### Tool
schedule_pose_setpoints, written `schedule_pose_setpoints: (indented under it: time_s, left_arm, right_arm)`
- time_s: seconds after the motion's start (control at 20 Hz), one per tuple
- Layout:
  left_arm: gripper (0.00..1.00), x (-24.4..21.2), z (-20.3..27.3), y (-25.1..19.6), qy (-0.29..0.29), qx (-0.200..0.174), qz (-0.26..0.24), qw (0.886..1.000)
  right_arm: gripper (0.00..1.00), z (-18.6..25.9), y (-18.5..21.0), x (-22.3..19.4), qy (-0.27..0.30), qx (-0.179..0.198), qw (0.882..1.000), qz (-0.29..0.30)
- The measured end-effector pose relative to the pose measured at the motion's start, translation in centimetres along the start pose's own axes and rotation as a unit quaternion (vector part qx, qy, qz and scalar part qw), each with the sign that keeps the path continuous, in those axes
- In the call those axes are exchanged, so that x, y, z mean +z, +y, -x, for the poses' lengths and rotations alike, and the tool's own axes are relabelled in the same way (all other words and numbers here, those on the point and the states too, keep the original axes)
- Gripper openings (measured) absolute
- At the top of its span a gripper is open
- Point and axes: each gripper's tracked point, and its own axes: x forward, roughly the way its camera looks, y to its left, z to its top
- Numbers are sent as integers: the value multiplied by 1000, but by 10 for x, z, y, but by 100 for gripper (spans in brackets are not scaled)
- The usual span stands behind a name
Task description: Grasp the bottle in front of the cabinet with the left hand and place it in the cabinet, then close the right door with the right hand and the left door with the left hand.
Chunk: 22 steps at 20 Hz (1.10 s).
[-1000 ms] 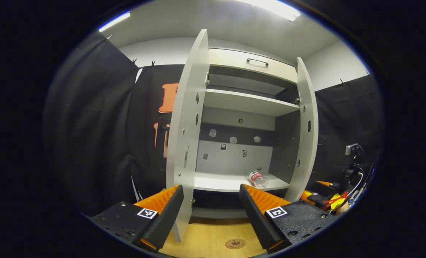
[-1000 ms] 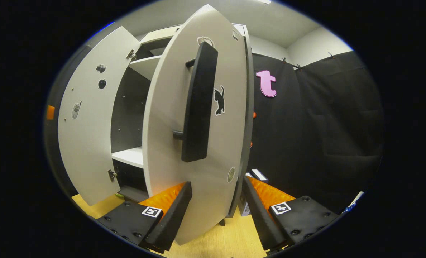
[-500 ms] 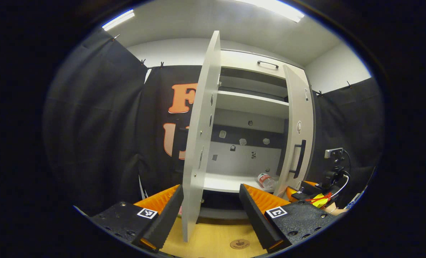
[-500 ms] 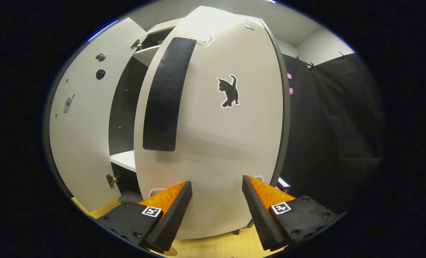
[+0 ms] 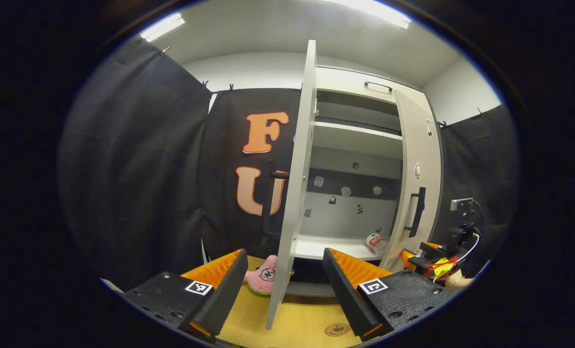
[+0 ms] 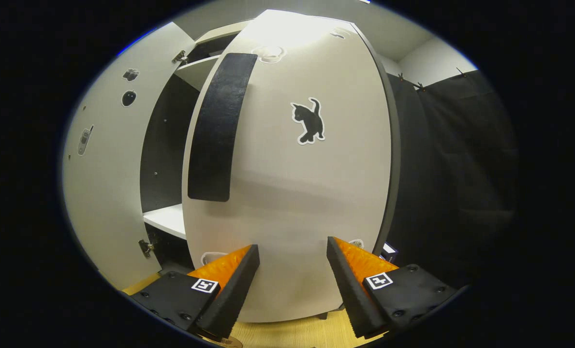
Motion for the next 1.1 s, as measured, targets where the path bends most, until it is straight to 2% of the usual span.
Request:
schedule_pose_setpoints:
  time_s: [0.75, 1.1]
  left_arm:
    - [95, -25, -38, 61, 16, 45, -15, 999]
    - [95, -44, -50, 62, 39, 39, -9, 998]
  right_arm:
    - [95, -18, 14, 9, 13, -8, 1000, 12]
    - [95, -25, 16, 7, 22, -9, 1000, 5]
